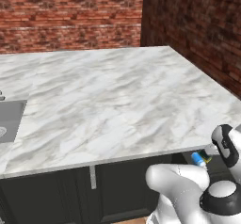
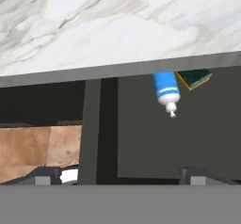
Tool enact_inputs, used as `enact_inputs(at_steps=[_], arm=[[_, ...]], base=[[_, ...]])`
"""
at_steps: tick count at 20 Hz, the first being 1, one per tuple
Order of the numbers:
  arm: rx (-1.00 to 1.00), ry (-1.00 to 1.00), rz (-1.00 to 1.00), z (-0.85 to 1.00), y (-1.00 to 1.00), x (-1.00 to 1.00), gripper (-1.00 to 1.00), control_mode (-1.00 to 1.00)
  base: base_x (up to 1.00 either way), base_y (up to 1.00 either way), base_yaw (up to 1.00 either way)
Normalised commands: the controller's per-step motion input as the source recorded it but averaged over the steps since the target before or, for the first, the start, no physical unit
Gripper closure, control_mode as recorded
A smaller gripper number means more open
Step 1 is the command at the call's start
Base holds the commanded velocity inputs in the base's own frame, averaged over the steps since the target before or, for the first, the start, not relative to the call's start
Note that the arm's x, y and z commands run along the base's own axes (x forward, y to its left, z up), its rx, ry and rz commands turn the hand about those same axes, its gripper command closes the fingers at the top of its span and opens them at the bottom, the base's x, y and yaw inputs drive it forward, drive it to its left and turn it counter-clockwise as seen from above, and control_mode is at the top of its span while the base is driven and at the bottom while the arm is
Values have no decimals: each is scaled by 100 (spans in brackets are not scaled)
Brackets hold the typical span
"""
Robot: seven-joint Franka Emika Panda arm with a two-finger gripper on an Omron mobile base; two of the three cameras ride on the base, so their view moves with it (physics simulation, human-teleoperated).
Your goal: Restock the sink supplies by placing the sponge and soap dispenser on the counter and next to the sink. Make sure the soap dispenser is upright.
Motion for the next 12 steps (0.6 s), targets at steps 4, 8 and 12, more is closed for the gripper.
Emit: enact_inputs(at_steps=[4, 8, 12], arm=[[6, 0, 0, -13, -29, 21, -100, -100], [3, 1, 0, -23, -21, 25, -100, -100], [0, 3, 0, -43, -4, 28, -100, -100]], base=[[0, 0, 0], [0, 0, 0], [0, 0, 0]])
